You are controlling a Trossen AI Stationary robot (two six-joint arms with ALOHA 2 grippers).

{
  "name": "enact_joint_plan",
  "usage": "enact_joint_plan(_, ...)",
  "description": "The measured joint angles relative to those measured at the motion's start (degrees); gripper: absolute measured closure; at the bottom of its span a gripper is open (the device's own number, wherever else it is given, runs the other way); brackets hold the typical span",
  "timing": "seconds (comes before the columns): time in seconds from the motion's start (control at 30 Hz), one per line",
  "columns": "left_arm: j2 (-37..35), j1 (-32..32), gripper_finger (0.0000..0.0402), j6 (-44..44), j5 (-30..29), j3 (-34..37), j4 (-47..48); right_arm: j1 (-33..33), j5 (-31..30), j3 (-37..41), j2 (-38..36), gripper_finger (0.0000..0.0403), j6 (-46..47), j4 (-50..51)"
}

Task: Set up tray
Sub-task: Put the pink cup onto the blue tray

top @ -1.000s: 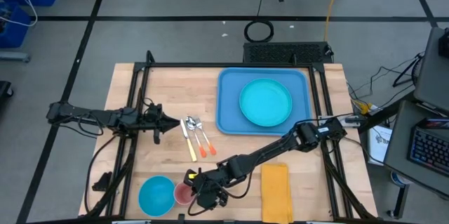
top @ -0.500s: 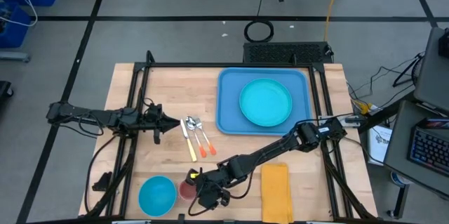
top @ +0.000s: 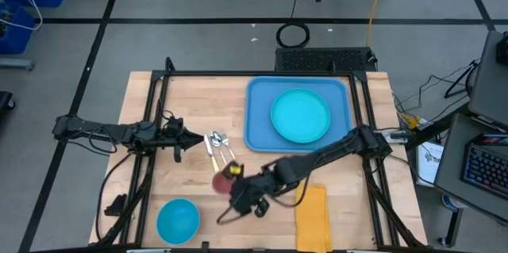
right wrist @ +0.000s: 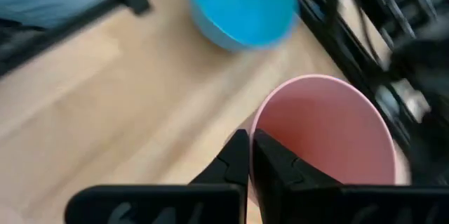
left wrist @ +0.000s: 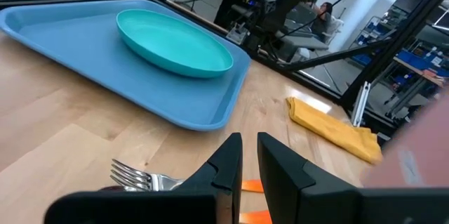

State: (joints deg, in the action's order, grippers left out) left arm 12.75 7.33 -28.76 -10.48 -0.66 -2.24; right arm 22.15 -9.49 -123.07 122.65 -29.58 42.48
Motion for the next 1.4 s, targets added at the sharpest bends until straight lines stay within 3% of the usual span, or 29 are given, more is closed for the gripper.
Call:
enact_joint_plan(0.17,0.0,0.0,0.0353,-0.3,0.0,0.0,0.2,-3.5,-4.0,5.9,-7.7,0.0402,5.1,2.6)
enact_joint_plan(0.33,0.0,0.0,0.0353,-0.3,0.0,0.0,0.3,-8.7,-7.2,17.1,-18.0,0.0402,8.5,1.2)
enact_joint_plan(0.53,0.0,0.0,0.0353,-0.3,-0.1,0.0,0.3,-16.9,-10.1,31.1,-31.8,0.0402,12.7,-3.4)
enact_joint_plan(0.73,0.0,0.0,0.0353,-0.4,-0.1,0.0,0.2,-27.9,-10.2,38.3,-41.2,0.0403,20.0,-3.0)
enact_joint_plan(1.1,0.0,0.0,0.0353,-0.5,-0.1,0.0,-0.2,-45.9,-8.5,38.7,-40.6,0.0403,23.8,3.7)
enact_joint_plan(1.4,0.0,0.0,0.0353,-1.3,-0.1,0.0,0.3,-55.4,-4.0,40.1,-39.9,0.0403,26.0,4.2)
